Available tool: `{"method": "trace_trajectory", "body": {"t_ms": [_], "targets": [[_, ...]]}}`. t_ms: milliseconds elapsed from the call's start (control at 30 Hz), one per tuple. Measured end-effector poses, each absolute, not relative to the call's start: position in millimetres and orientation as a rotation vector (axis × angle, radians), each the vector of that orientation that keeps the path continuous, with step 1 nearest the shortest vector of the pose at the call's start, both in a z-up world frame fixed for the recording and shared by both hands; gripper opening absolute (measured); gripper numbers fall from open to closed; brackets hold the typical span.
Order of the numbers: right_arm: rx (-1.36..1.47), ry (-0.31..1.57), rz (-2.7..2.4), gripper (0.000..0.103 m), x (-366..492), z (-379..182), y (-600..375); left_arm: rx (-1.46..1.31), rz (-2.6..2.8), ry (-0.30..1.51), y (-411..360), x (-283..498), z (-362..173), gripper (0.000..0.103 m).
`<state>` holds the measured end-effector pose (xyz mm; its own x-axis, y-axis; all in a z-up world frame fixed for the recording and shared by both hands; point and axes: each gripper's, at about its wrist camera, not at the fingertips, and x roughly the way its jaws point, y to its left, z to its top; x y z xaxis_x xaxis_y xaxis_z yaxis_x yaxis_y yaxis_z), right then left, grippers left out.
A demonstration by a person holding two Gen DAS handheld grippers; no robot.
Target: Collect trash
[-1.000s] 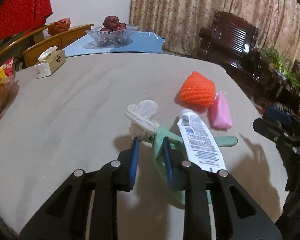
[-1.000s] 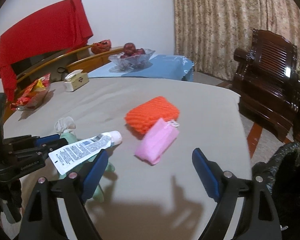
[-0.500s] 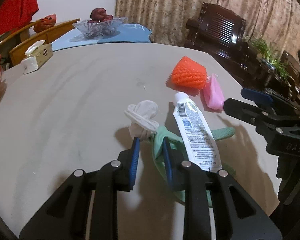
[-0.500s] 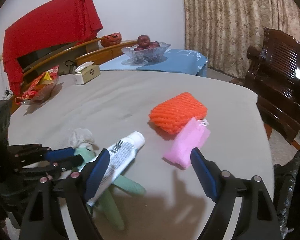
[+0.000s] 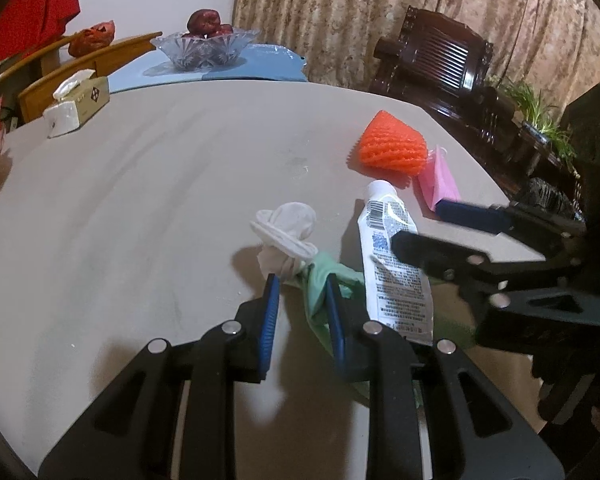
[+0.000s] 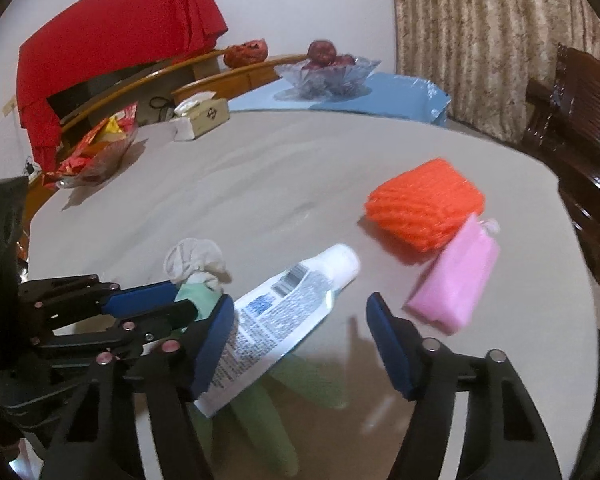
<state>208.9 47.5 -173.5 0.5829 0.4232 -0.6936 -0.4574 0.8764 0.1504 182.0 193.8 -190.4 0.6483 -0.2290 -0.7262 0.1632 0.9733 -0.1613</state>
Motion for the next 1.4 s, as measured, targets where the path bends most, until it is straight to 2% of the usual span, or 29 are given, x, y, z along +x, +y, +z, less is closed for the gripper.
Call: {"method": "trace_trajectory", "body": {"t_ms": [67, 100, 133, 333, 500, 600, 667, 700, 733, 900, 967, 1067, 1267, 1400], "targets": [[-0.041, 0.822, 0.528, 0.052, 210.8, -177.8, 49.6, -0.090, -0.228, 0.835, 193.7, 182.2, -190.7, 0.019], [-0.036, 0.839, 0.541, 0.049, 211.5, -180.8, 51.2, -0.097, -0.250, 0.834, 193.0, 182.6, -190.9, 0.012], [-0.035, 0.846, 0.544, 0.047, 211.6, -182.1, 52.8, -0.093, -0.248, 0.832, 191.9, 182.8, -190.5, 0.012], [0.004, 0.857, 0.540, 0.010, 215.9, -181.8, 40.8, -0.102, -0.252, 0.830, 192.9, 184.9, -191.3, 0.012], [0.008, 0.857, 0.527, 0.010, 214.9, -179.6, 34.0, -0.100, -0.244, 0.831, 192.0, 183.4, -189.0, 0.012], [-0.002, 0.854, 0.521, 0.013, 213.9, -176.9, 35.2, -0.092, -0.234, 0.836, 192.7, 180.3, -186.1, 0.012], [-0.002, 0.853, 0.516, 0.017, 213.7, -174.5, 34.9, -0.100, -0.222, 0.849, 195.3, 178.5, -184.0, 0.021], [-0.002, 0.852, 0.514, 0.020, 213.4, -172.9, 35.0, -0.117, -0.217, 0.852, 199.0, 177.4, -181.8, 0.031], [-0.004, 0.850, 0.509, 0.028, 213.1, -171.4, 35.8, -0.130, -0.210, 0.842, 203.2, 175.0, -178.5, 0.036], [-0.010, 0.835, 0.529, 0.046, 205.7, -165.0, 48.4, -0.139, -0.162, 0.817, 221.4, 164.8, -170.5, 0.038], [-0.022, 0.833, 0.532, 0.061, 201.3, -163.6, 56.1, -0.133, -0.141, 0.817, 228.5, 160.7, -171.1, 0.038], [-0.030, 0.833, 0.528, 0.076, 190.9, -163.2, 67.7, -0.133, -0.122, 0.818, 236.0, 156.5, -173.5, 0.040], [-0.068, 0.837, 0.538, 0.086, 174.8, -166.8, 85.4, -0.142, -0.096, 0.823, 246.1, 151.6, -178.6, 0.043], [-0.154, 0.846, 0.497, 0.086, 171.5, -174.6, 95.0, -0.145, -0.092, 0.820, 247.8, 150.2, -178.9, 0.043]]}}
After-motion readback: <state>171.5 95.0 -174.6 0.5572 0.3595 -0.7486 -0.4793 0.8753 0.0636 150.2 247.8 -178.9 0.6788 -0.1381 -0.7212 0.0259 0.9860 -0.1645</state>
